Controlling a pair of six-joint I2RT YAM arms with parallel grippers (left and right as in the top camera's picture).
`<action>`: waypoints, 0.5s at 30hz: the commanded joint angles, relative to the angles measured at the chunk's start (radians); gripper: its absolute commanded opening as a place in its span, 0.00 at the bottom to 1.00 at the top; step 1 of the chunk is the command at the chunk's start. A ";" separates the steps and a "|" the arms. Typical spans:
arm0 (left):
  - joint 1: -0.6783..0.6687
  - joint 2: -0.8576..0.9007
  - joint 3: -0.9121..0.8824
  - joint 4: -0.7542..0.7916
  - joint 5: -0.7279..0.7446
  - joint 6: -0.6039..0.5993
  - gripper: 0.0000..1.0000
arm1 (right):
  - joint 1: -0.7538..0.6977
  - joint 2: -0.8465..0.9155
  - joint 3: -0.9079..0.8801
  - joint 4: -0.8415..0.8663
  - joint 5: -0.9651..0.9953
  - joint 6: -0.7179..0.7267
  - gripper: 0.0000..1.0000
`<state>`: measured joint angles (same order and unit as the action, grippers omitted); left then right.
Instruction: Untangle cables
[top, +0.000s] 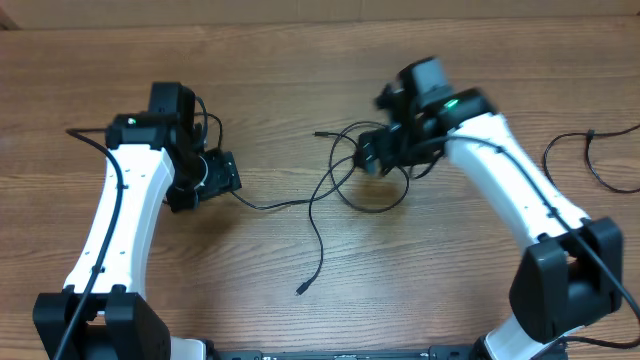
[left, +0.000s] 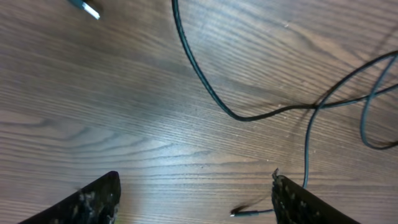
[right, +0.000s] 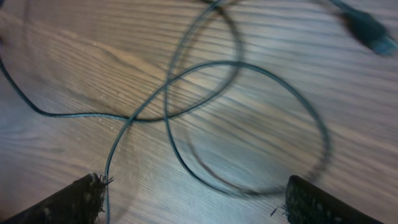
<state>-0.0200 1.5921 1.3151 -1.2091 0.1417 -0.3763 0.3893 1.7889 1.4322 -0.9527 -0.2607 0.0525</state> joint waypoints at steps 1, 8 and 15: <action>-0.009 0.005 -0.075 0.057 0.083 -0.056 0.78 | 0.073 0.003 -0.063 0.072 0.086 -0.002 0.89; -0.014 0.006 -0.190 0.228 0.200 -0.110 0.77 | 0.161 0.027 -0.151 0.220 0.231 -0.002 0.79; -0.016 0.006 -0.247 0.305 0.195 -0.193 0.75 | 0.167 0.047 -0.197 0.309 0.253 -0.002 0.76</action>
<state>-0.0269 1.5955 1.0901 -0.9226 0.3153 -0.5049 0.5533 1.8172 1.2449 -0.6590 -0.0433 0.0521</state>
